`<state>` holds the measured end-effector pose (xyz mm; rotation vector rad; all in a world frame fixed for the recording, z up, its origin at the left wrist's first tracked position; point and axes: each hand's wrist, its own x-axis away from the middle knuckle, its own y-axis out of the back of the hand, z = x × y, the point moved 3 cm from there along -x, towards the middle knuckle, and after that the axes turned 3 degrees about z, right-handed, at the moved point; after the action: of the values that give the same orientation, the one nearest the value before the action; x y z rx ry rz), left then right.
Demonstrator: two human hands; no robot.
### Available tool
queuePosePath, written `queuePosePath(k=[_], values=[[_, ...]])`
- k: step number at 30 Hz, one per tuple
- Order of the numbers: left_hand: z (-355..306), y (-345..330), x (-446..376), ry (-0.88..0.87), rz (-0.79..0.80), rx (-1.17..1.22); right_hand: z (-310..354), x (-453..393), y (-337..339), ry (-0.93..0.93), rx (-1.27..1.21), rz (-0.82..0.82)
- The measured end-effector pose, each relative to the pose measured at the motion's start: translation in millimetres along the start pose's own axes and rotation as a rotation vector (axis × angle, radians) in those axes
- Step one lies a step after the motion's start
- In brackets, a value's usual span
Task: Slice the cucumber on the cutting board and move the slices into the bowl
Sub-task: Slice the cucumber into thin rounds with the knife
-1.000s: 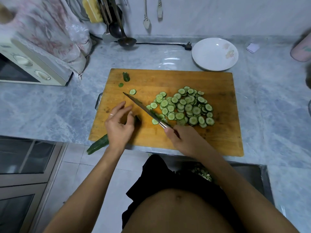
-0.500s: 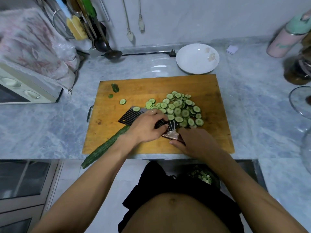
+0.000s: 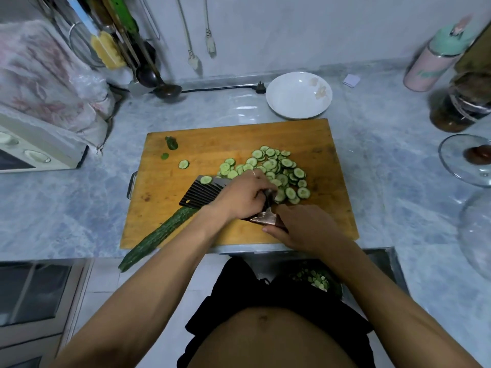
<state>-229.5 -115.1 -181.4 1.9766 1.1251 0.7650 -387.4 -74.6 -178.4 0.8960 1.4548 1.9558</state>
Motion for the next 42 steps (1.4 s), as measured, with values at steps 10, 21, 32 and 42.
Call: queuePosePath(k=[10,21,32,42], values=[[51,45,40,0.308,-0.529,0.113,-10,8,-9,-0.078,-0.143,-0.004],[157,59,32,0.718,-0.288,0.11,-15,-1,4,-0.214,-0.204,-0.016],[119,19,47,0.621,-0.323,0.338,-24,4,-8,-0.358,-0.599,-0.091],[94,9,20,0.822,0.047,0.099,-12,7,-4,-0.34,-0.858,-0.176]])
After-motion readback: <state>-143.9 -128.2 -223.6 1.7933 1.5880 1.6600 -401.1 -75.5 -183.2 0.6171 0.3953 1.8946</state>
